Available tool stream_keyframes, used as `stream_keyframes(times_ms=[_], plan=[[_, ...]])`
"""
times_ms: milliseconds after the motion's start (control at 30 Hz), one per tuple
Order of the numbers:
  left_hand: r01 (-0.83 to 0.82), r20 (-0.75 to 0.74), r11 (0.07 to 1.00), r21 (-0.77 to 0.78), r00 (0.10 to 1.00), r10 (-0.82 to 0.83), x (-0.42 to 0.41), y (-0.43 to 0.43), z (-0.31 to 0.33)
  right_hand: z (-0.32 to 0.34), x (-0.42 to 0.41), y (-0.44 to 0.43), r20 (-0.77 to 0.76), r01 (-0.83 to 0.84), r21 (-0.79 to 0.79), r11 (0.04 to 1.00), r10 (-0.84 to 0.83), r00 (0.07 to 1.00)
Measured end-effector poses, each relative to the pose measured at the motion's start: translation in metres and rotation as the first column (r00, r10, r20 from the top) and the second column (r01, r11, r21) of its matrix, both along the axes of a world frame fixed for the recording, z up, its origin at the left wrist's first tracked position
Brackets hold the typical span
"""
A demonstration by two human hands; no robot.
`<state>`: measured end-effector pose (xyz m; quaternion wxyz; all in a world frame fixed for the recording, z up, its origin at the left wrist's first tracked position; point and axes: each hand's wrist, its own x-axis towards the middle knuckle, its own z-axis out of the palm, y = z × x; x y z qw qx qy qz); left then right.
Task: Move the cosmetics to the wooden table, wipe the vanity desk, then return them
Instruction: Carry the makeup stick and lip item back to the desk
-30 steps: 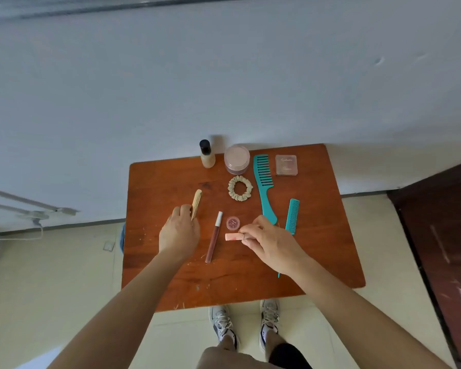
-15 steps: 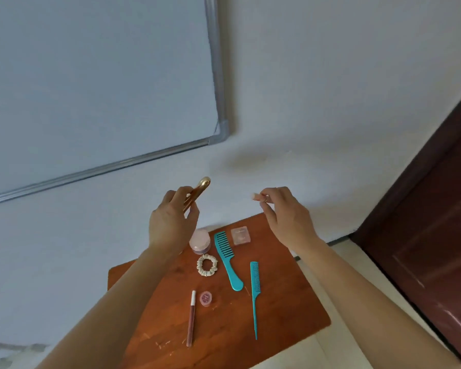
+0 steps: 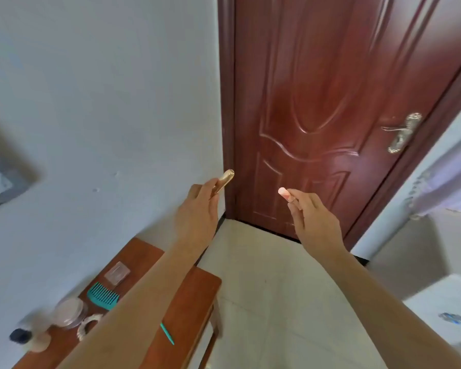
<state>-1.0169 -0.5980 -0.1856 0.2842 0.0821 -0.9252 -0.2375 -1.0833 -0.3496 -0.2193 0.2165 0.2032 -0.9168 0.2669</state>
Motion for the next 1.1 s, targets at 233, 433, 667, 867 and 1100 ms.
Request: stream_keyframes(times_ms=[233, 433, 667, 867, 1100], plan=[[0.34, -0.041, 0.938, -0.073, 0.938, -0.344, -0.061, 0.193, 0.012, 0.017, 0.025, 0.202, -0.062, 0.338, -0.043, 0.94, -0.34, 0.938], [0.49, 0.0, 0.859, -0.146, 0.869, -0.495, -0.084, 0.384, 0.005, 0.005, 0.049, 0.383, -0.105, 0.488, -0.064, 0.87, -0.493, 0.864], [0.638, 0.053, 0.757, -0.144, 0.769, -0.637, -0.094, 0.577, 0.014, 0.005, 0.068, 0.559, -0.073, 0.659, -0.039, 0.751, -0.66, 0.748], [0.742, 0.069, 0.65, -0.165, 0.666, -0.743, -0.123, 0.686, 0.018, 0.006, 0.072, 0.657, -0.067, 0.753, -0.035, 0.657, -0.753, 0.654], [0.797, 0.101, 0.585, -0.151, 0.601, -0.793, -0.185, 0.789, -0.009, -0.021, 0.032, 0.747, -0.042, 0.794, 0.006, 0.608, -0.793, 0.607]])
